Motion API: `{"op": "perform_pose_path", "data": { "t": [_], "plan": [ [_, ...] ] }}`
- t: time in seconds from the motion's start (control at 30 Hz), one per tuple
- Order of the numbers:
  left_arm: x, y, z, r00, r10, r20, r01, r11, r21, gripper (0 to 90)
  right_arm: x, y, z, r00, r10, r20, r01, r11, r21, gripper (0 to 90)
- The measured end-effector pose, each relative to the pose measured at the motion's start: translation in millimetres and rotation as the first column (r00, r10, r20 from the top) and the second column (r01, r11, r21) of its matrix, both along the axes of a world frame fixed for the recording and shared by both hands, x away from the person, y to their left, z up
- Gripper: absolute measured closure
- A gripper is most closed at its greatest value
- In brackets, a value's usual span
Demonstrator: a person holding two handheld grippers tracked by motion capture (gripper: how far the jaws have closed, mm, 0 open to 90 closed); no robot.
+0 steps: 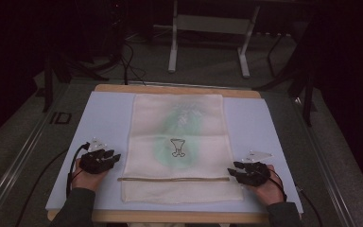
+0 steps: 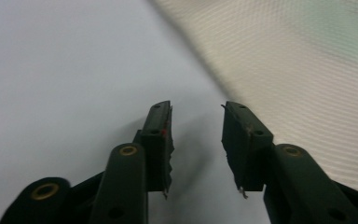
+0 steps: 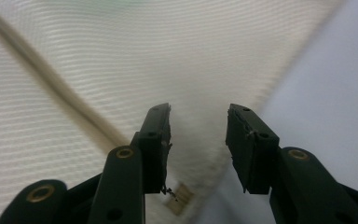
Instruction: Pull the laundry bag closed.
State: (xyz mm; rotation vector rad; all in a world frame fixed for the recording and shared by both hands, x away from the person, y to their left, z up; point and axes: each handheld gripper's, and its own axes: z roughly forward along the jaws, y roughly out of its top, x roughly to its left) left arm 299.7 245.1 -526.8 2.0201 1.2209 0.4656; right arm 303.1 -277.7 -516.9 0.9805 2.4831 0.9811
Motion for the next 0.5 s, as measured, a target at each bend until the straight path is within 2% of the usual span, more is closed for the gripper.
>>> {"op": "perform_pose_path", "data": {
  "t": [0.23, 0.3, 0.37, 0.5],
  "plan": [
    [-2.8, -2.6, 1.6, 0.9983, -0.054, 0.022, 0.055, 0.9980, -0.029, 64.9, -1.9, 11.6, 0.9, 0.9994, 0.034, -0.008, -0.034, 0.9993, -0.016, 58.7],
    [-2.6, -2.3, 1.7, 0.9981, -0.059, 0.017, 0.059, 0.9977, -0.034, 65.8, -2.0, 13.6, 1.4, 0.9992, 0.040, -0.010, -0.040, 0.9991, -0.017, 59.1],
    [-1.9, -1.6, 1.4, 0.9984, -0.057, 0.006, 0.057, 0.9981, -0.022, 66.8, -2.4, 16.5, 2.3, 0.9987, 0.048, -0.014, -0.048, 0.9988, -0.011, 59.0],
    [-1.2, -0.4, 1.5, 0.9981, -0.062, -0.003, 0.062, 0.9975, -0.034, 67.1, -3.2, 21.9, 4.6, 0.9977, 0.065, -0.021, -0.065, 0.9979, -0.004, 59.0]
  ]
}}
